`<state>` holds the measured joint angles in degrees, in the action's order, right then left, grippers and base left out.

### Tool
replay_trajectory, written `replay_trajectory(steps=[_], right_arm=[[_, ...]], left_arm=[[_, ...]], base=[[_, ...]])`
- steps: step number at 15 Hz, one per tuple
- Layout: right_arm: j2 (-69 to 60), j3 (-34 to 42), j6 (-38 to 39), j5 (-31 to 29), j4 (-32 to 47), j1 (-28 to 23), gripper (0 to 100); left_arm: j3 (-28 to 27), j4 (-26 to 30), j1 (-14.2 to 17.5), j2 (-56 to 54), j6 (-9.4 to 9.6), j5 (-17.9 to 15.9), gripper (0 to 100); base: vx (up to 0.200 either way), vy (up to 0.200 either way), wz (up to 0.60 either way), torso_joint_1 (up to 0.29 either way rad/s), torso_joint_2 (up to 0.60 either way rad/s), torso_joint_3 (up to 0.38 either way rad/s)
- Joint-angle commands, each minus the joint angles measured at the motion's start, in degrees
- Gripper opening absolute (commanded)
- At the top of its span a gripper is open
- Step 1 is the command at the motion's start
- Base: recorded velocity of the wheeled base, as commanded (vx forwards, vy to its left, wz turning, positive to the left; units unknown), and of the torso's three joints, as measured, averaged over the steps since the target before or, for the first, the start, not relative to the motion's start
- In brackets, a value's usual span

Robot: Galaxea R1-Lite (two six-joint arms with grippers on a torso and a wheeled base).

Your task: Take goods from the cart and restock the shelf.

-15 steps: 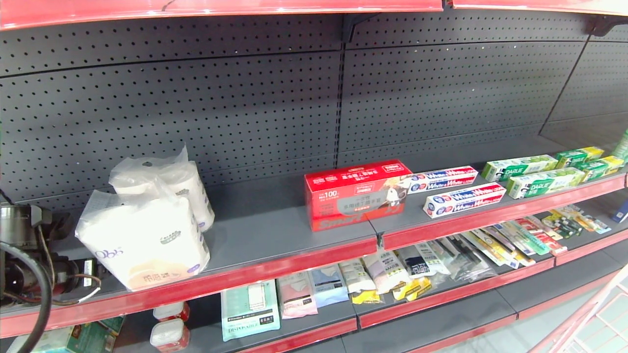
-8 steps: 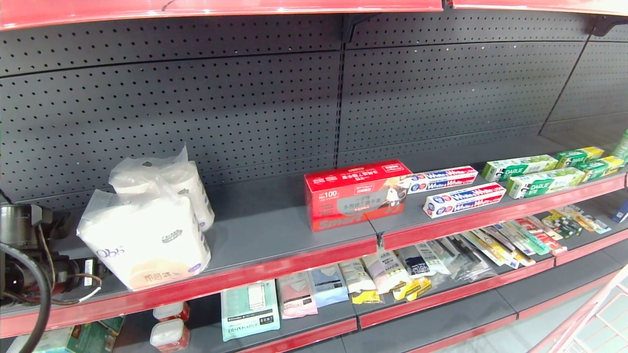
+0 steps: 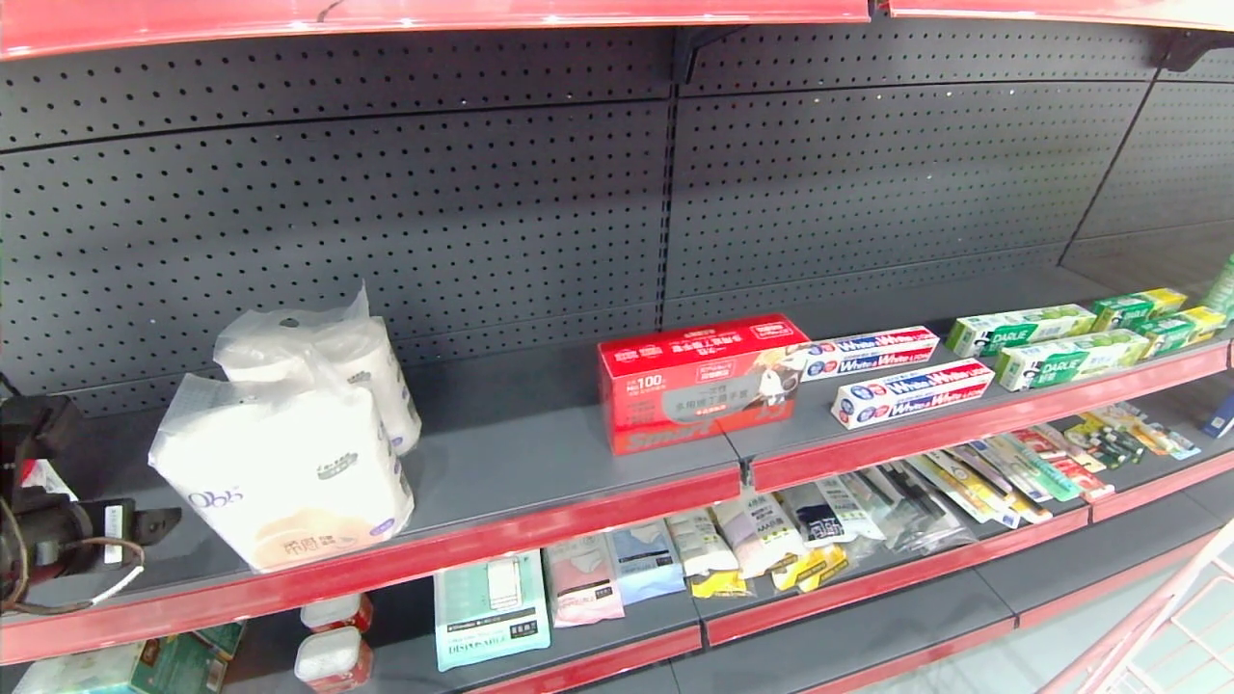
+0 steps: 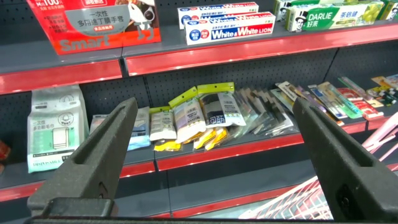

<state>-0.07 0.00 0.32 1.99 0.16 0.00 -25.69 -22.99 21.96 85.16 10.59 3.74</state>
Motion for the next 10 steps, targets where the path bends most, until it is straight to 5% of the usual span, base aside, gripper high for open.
replay_trajectory(steps=[1, 4, 7, 9, 10], right_arm=[[0.1, 0.0, -0.1, 0.0, 0.0, 0.1, 100], [0.1, 0.0, 0.0, 0.0, 0.0, 0.1, 100], [0.1, 0.0, -0.1, 0.0, 0.0, 0.0, 100], [0.1, 0.0, -0.1, 0.0, 0.0, 0.1, 100], [0.1, 0.0, 0.0, 0.0, 0.0, 0.0, 100]], left_arm=[[6.6, 1.1, -0.2, -15.6, 1.80, -2.8, 100], [7.2, 11.6, -0.9, -34.0, 3.21, -9.4, 100], [11.0, 12.4, -3.9, -45.3, 3.21, -12.6, 100], [11.6, 12.4, -8.4, -52.2, 3.21, -17.6, 100], [13.1, 13.1, -11.7, -58.2, 2.77, -22.7, 100]], base=[[0.000, 0.000, 0.00, 0.000, 0.00, 0.000], [0.000, 0.000, 0.00, 0.000, 0.00, 0.000], [0.000, 0.000, 0.00, 0.000, 0.00, 0.000], [0.000, 0.000, 0.00, 0.000, 0.00, 0.000], [0.000, 0.000, 0.00, 0.000, 0.00, 0.000]])
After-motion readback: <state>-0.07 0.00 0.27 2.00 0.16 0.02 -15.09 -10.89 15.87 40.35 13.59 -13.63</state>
